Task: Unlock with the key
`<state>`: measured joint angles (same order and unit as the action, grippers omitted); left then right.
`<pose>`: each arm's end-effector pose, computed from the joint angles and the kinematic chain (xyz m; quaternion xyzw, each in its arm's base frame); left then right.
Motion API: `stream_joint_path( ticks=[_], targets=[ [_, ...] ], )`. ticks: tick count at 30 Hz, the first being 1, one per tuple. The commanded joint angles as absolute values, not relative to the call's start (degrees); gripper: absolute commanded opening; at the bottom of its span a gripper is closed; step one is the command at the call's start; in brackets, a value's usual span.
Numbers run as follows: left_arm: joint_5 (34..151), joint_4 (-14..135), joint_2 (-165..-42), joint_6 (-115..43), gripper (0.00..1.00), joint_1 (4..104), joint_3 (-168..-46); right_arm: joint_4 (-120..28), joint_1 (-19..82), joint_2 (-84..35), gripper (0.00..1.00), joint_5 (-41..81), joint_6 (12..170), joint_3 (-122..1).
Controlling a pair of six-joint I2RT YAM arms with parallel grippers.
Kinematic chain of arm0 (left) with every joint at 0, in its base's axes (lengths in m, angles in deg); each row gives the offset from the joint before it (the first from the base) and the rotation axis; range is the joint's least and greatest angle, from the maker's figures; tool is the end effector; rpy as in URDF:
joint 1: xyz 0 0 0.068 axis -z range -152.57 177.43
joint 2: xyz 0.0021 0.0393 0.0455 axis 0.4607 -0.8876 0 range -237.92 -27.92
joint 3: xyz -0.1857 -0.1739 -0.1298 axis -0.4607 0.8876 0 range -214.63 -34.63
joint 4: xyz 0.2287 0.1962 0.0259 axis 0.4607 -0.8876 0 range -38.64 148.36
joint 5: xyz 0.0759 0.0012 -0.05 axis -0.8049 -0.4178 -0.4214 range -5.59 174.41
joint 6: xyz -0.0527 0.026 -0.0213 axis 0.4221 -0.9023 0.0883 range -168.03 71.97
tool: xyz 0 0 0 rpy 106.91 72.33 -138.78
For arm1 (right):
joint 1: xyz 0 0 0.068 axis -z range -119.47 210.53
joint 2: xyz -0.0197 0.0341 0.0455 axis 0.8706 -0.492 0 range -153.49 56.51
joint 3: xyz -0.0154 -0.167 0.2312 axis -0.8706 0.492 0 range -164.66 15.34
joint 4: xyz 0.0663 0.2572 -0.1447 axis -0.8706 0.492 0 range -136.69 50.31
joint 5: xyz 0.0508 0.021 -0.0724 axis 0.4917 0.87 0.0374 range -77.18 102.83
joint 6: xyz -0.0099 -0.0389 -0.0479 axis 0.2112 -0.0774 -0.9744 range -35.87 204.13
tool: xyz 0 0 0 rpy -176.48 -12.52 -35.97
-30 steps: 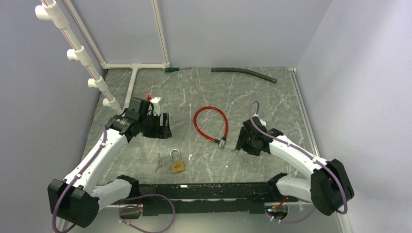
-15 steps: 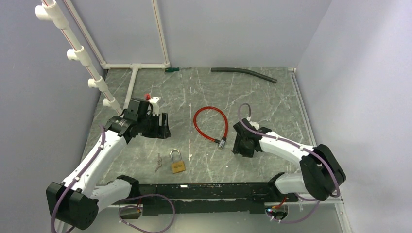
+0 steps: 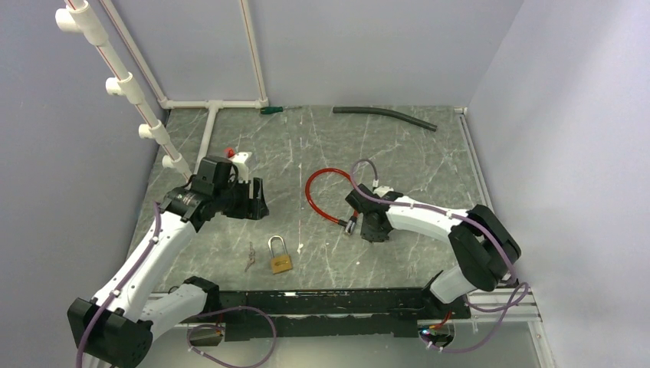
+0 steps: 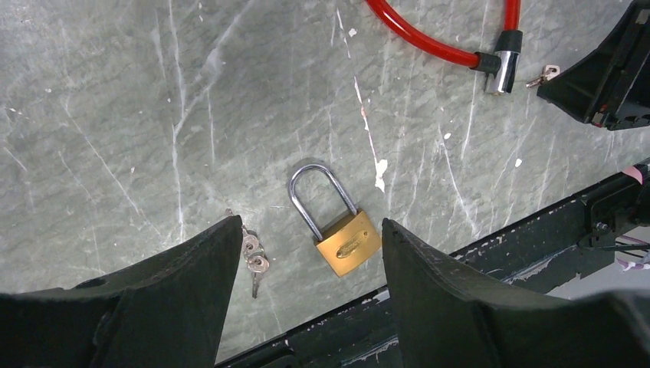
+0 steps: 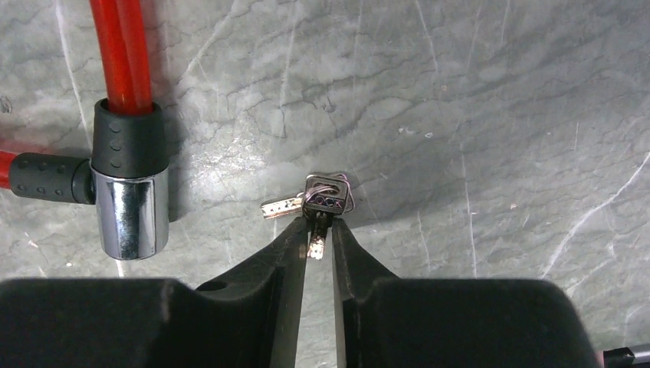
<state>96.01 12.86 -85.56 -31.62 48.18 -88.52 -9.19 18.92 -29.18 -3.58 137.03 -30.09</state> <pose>0.2228 -0.0947 0.2973 0.0705 0.9306 -0.2001 0.2981 0.2207 0.1782 0.1324 0.1120 0.9779 -0.0187 0.1758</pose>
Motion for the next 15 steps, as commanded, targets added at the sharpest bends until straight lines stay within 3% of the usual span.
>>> stream_joint_path(
  ticks=[1, 5, 10, 15],
  targets=[
    [95.4, 13.3, -83.4, -30.8, 0.72, 48.6, -89.4, -4.3, 16.9, -31.0, 0.20, -7.6, 139.7, -32.3],
    [95.4, 13.4, -83.2, -30.9, 0.72, 48.6, -89.3, -4.4, 16.5, -31.6, 0.00, -7.8, 140.1, -32.2],
    [95.3, 13.4, -83.3, -30.9, 0.71, 48.9, -89.3, -4.1, 16.3, -29.9, 0.00, -7.4, 137.1, -32.7],
    [97.1, 13.8, -82.9, -31.4, 0.69, 49.0, -89.2, -2.9, 15.0, -24.7, 0.00, -3.5, 121.7, -37.4]
  ],
)
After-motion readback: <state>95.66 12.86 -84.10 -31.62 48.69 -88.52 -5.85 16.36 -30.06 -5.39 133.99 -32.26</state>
